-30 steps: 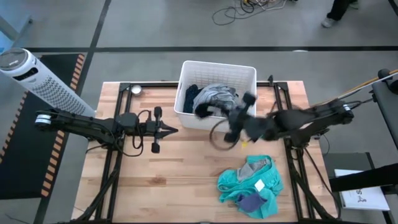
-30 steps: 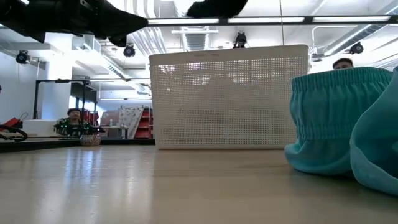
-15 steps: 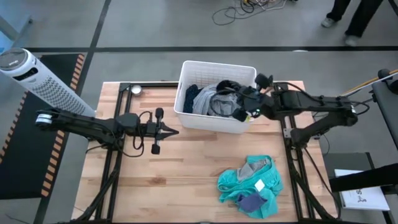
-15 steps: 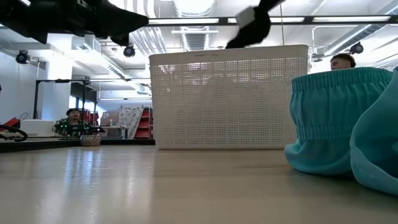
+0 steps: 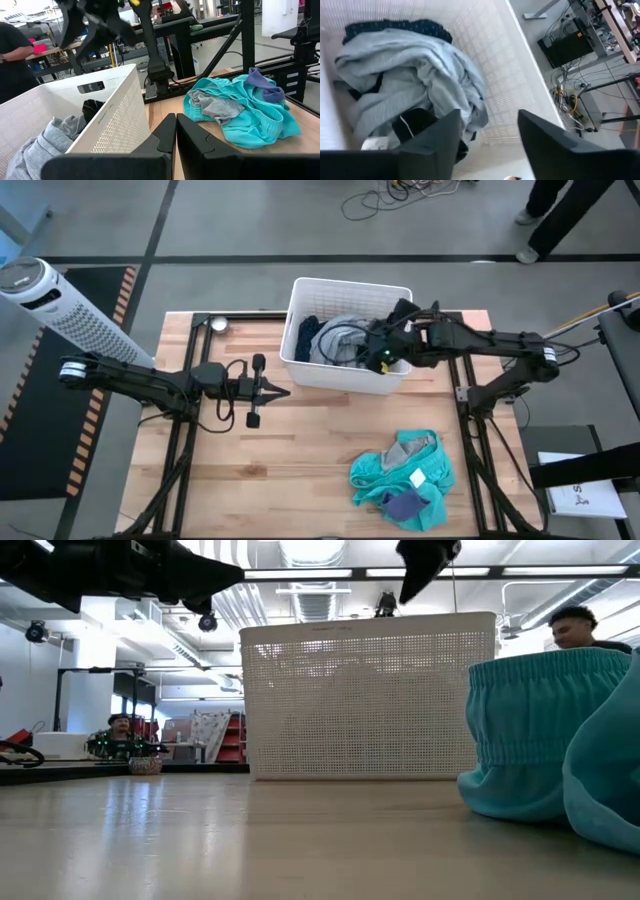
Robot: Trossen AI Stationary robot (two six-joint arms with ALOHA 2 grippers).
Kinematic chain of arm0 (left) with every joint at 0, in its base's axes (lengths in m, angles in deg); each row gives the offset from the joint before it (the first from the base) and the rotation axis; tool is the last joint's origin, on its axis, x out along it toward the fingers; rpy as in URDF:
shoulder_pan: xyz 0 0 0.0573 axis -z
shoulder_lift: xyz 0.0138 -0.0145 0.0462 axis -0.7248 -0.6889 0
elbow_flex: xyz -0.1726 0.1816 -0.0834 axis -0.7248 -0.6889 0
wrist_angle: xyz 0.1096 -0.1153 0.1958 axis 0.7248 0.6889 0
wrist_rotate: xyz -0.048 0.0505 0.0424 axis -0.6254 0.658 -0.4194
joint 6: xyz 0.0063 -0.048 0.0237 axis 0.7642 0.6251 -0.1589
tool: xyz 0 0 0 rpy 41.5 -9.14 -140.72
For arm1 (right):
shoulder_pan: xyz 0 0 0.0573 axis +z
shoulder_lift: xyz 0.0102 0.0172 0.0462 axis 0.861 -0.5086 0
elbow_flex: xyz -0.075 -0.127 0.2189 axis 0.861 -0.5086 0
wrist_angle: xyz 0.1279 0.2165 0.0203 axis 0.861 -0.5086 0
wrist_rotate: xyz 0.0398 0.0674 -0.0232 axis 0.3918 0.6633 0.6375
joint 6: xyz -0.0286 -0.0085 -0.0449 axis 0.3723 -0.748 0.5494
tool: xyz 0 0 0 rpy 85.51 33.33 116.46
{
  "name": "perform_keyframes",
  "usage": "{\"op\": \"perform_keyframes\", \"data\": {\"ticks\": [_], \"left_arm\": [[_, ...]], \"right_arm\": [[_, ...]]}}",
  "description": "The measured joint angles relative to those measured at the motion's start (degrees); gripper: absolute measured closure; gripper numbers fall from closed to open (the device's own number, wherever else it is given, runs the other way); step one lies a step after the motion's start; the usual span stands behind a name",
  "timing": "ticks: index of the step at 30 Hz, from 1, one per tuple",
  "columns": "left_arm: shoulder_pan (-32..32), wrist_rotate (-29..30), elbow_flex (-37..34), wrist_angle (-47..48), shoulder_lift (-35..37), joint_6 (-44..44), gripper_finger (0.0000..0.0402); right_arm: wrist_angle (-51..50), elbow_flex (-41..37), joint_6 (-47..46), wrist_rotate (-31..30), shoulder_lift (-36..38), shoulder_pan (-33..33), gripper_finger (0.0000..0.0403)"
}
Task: Sort clothes
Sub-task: Put the black sock into the laundry bin, then put the purple sock into the laundry bin
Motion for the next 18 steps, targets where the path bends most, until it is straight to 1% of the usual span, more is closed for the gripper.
{"op": "perform_keyframes", "data": {"ticks": [2,3,5,6,7,9,13,14,18], "left_arm": [[0.02,0.00,0.00,0.09,0.00,0.00,0.0402],[0.01,0.00,0.00,0.07,0.00,-0.01,0.0402],[0.00,0.02,0.00,0.06,0.03,0.00,0.0402],[0.01,0.02,0.00,0.11,0.09,0.00,0.0402],[0.02,0.02,0.00,0.11,0.15,0.00,0.0402],[0.15,0.04,0.00,-0.03,0.25,0.00,0.0402],[0.37,0.07,0.00,-0.35,0.26,-0.55,0.0402],[0.55,0.07,0.00,-0.34,0.28,-0.84,0.0402],[1.31,0.09,0.01,-0.49,0.42,-1.52,0.0402]], "right_arm": [[-2.59,2.94,-0.26,1.39,0.00,0.64,0.0193],[-4.89,4.56,-1.16,3.56,0.00,1.08,0.0186],[-10.01,7.59,-4.56,9.58,-0.15,2.23,0.0189],[-12.81,8.94,-6.02,12.87,-0.34,3.05,0.0198],[-16.00,9.69,-6.84,15.89,-0.43,4.13,0.0213],[-22.47,9.95,-7.31,20.43,-1.00,7.34,0.0258],[-28.11,7.54,-9.45,25.33,-1.52,15.92,0.0375],[-28.18,6.65,-10.53,26.94,-1.44,17.96,0.0388],[-27.69,2.71,-18.63,32.69,-1.24,25.49,0.0387]]}}
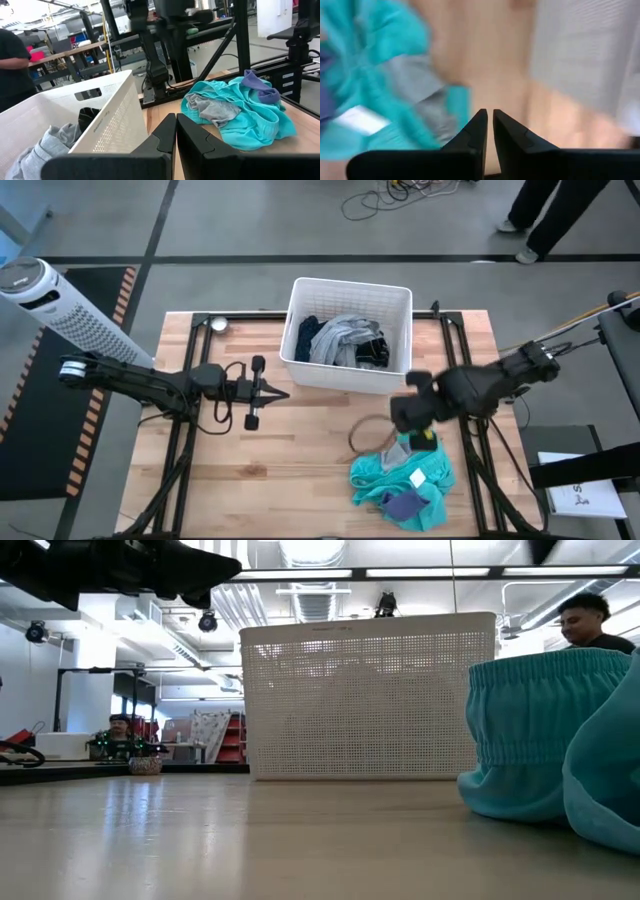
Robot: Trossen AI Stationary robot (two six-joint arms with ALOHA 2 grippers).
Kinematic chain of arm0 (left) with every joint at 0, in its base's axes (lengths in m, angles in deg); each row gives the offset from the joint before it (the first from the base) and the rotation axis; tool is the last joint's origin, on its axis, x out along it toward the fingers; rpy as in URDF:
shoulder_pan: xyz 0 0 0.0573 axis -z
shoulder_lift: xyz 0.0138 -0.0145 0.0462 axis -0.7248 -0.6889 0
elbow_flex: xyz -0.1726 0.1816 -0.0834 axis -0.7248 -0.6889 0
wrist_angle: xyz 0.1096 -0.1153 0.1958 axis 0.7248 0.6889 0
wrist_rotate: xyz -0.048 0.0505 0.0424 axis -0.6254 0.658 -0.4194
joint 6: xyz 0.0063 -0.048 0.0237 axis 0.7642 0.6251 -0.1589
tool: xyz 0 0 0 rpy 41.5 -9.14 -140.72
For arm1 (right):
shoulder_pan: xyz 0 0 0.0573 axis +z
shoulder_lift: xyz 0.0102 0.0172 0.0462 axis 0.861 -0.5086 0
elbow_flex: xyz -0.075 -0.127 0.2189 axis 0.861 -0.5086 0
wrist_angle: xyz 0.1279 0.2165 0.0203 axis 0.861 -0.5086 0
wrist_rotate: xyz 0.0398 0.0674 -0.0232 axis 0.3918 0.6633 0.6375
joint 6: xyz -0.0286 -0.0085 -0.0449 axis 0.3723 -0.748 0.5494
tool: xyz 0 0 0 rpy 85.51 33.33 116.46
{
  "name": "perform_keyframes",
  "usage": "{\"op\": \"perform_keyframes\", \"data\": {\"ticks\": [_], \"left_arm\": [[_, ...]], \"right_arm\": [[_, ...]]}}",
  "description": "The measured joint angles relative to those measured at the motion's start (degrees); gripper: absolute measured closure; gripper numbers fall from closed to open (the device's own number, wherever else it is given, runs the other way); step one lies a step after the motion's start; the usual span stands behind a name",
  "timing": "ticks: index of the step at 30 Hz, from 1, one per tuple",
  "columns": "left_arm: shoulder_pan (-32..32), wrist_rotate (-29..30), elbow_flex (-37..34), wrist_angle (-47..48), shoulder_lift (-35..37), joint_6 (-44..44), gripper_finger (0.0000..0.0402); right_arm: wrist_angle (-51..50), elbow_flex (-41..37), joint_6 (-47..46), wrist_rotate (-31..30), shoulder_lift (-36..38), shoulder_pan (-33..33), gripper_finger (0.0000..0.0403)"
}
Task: Sort clothes
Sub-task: Put the purple sock into the laundry bin
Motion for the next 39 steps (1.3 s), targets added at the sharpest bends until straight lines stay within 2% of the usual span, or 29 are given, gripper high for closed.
{"op": "perform_keyframes", "data": {"ticks": [8,16,20,27,32,39], "left_arm": [[0.48,0.00,-0.01,-0.34,0.20,-0.01,0.0402],[0.48,-0.01,-0.01,-0.32,0.20,-0.01,0.0402],[0.48,-0.02,-0.01,-0.32,0.20,-0.01,0.0402],[0.51,-0.05,-0.01,-0.80,0.20,-0.20,0.0402],[1.33,-0.08,-0.01,-1.10,0.22,-0.06,0.0402],[3.33,-0.07,-0.01,-1.04,0.34,-0.05,0.0402]], "right_arm": [[6.94,-10.18,-11.89,7.03,1.05,9.39,0.0402],[27.64,-24.29,-19.06,17.85,2.49,13.82,0.0403],[38.37,-32.66,-22.86,19.68,2.43,15.50,0.0403],[59.21,-45.96,-23.81,18.50,2.36,13.79,0.0403],[63.65,-50.06,-22.47,14.24,2.36,9.54,0.0403],[69.88,-50.41,-15.10,10.40,-0.19,2.48,0.0403]]}}
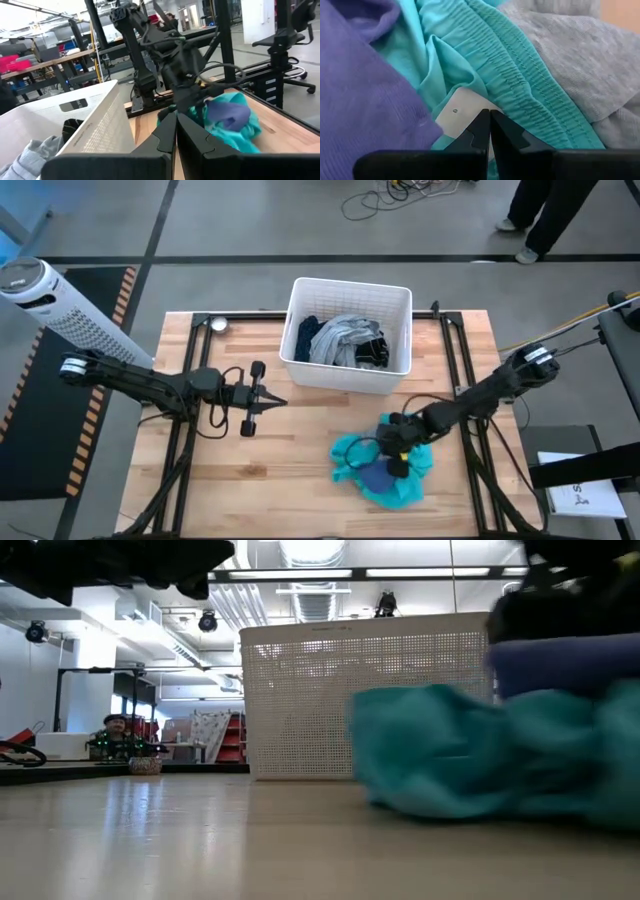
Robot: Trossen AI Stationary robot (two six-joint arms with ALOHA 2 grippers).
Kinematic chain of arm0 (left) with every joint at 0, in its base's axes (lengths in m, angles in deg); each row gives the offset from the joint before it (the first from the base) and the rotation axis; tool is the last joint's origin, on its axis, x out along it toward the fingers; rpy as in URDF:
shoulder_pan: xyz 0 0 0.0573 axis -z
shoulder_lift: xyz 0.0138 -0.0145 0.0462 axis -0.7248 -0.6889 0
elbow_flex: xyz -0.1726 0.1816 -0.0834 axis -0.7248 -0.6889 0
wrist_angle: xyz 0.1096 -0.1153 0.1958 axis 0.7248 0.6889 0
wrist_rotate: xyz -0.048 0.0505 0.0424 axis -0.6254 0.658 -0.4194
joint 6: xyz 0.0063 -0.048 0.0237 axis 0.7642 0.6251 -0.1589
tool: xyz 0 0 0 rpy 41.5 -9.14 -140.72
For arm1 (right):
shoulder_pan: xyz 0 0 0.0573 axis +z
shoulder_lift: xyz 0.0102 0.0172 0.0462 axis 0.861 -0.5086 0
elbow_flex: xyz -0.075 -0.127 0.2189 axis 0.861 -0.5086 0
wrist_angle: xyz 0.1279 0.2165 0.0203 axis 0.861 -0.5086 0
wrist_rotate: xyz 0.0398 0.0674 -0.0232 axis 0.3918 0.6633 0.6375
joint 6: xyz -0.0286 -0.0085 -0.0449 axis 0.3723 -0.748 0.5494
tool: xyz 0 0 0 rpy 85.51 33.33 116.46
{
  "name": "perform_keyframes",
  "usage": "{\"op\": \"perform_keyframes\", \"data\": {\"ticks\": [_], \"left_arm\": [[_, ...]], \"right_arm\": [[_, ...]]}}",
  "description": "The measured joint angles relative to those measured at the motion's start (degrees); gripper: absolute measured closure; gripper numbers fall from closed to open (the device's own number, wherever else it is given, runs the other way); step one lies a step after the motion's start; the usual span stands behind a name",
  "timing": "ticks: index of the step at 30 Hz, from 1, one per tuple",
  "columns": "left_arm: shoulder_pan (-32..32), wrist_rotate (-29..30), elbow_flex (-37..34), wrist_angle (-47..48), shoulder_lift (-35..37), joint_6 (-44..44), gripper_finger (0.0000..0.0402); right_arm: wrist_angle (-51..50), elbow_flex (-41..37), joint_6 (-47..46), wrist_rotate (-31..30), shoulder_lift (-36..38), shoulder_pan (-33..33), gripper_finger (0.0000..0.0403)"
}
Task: Sort clothes
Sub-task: Put the purple sock into the laundry bin
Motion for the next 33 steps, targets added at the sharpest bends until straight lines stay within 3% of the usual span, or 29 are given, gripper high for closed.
{"op": "perform_keyframes", "data": {"ticks": [7,13,20,26,33], "left_arm": [[1.39,0.02,0.00,-0.04,0.53,0.04,0.0402],[3.81,0.02,0.01,0.06,0.57,-0.95,0.0402],[7.30,0.46,2.25,4.01,0.49,-1.76,0.0402],[11.33,7.83,10.57,17.31,-1.95,-4.03,0.0402],[14.68,8.35,22.76,34.28,-10.08,-1.43,0.0402]], "right_arm": [[9.84,2.43,7.48,0.14,-7.59,-5.41,0.0403],[9.35,10.34,15.75,-0.05,-13.73,-7.46,0.0403],[-1.95,21.27,26.10,-4.91,-12.83,-7.61,0.0403],[-15.62,30.06,30.58,-13.49,-9.35,-7.55,0.0403],[-24.97,33.29,33.32,-23.46,-2.63,-6.10,0.0403]]}}
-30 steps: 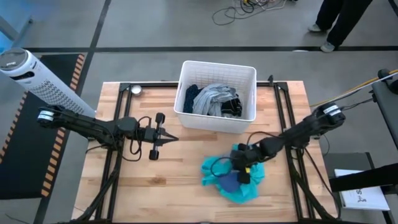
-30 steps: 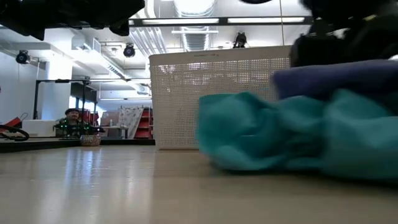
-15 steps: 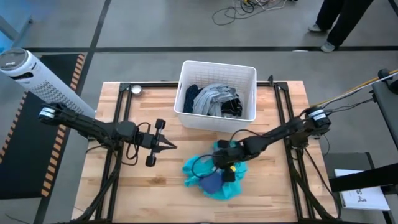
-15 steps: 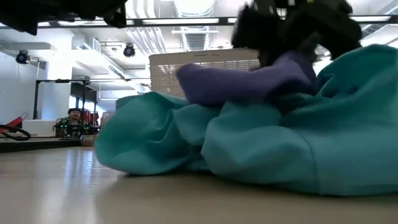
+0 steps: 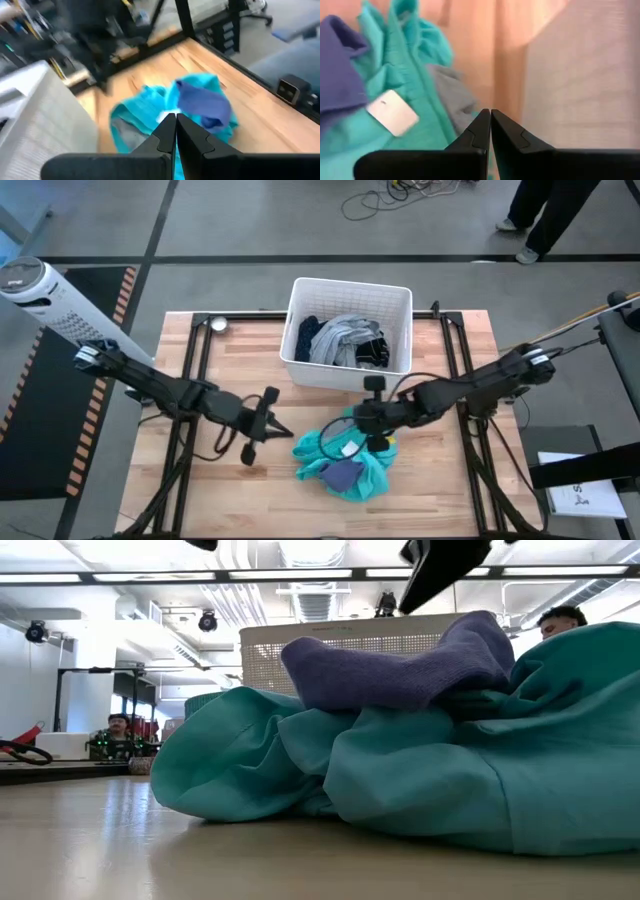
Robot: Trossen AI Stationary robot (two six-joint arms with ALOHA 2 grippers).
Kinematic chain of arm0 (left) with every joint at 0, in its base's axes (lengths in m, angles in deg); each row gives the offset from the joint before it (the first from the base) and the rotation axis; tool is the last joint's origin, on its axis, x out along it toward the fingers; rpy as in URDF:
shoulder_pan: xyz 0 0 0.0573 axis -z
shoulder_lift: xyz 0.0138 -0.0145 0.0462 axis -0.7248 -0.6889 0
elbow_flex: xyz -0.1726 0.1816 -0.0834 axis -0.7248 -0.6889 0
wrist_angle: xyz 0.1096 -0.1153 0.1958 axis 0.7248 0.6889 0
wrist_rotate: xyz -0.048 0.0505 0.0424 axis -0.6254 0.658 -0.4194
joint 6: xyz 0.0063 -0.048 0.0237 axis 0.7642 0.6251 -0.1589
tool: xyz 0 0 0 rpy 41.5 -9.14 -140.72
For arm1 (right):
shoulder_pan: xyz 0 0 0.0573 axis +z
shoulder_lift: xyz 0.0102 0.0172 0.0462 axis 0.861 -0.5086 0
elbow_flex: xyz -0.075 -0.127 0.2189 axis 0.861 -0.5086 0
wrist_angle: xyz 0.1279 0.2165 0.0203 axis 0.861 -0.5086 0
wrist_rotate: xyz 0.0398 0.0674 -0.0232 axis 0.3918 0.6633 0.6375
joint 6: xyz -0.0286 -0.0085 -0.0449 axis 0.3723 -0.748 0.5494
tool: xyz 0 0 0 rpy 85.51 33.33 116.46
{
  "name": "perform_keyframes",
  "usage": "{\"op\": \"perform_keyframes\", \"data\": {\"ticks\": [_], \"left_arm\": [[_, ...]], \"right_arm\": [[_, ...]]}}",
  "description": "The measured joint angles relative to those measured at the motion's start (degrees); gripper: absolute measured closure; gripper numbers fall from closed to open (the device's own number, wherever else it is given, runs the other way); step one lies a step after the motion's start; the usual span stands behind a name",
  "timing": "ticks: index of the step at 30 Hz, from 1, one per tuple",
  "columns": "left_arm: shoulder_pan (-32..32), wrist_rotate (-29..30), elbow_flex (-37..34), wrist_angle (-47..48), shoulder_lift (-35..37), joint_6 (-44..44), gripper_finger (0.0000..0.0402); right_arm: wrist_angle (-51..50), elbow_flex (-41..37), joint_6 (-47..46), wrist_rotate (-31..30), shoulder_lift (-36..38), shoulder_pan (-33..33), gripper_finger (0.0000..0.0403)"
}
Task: Sort clothes
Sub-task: Put the purple sock into the laundry bin
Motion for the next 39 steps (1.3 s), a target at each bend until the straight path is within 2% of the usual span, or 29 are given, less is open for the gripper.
{"op": "perform_keyframes", "data": {"ticks": [7,14,19,24,29,32,36,39], "left_arm": [[1.49,-0.02,11.54,16.12,-11.56,5.76,0.0402],[2.21,-2.59,17.47,19.94,-22.03,5.73,0.0394],[2.32,-2.54,20.25,19.96,-27.64,3.24,0.0356],[2.32,-2.98,24.19,19.90,-32.55,3.00,0.0295],[1.99,-10.38,27.90,19.72,-37.64,2.96,0.0232],[0.69,-17.29,28.84,19.91,-40.11,2.98,0.0205],[-1.68,-23.25,28.99,17.26,-42.19,3.24,0.0190],[-2.72,-24.46,28.95,16.37,-42.69,3.22,0.0196]], "right_arm": [[-3.84,-1.77,-4.03,-5.65,7.27,2.80,0.0403],[-4.44,-5.30,-7.01,-6.51,11.93,4.41,0.0403],[-5.04,-8.12,-8.76,-6.41,13.78,4.43,0.0403],[-4.92,-10.17,-9.62,-6.44,14.57,4.43,0.0403],[-4.79,-10.68,-10.07,-6.37,14.69,4.43,0.0403],[-4.83,-10.65,-10.04,-6.37,14.71,4.43,0.0403],[-4.82,-10.53,-10.04,-6.39,14.71,4.43,0.0403],[-4.81,-10.53,-10.09,-6.37,14.71,4.43,0.0403]]}}
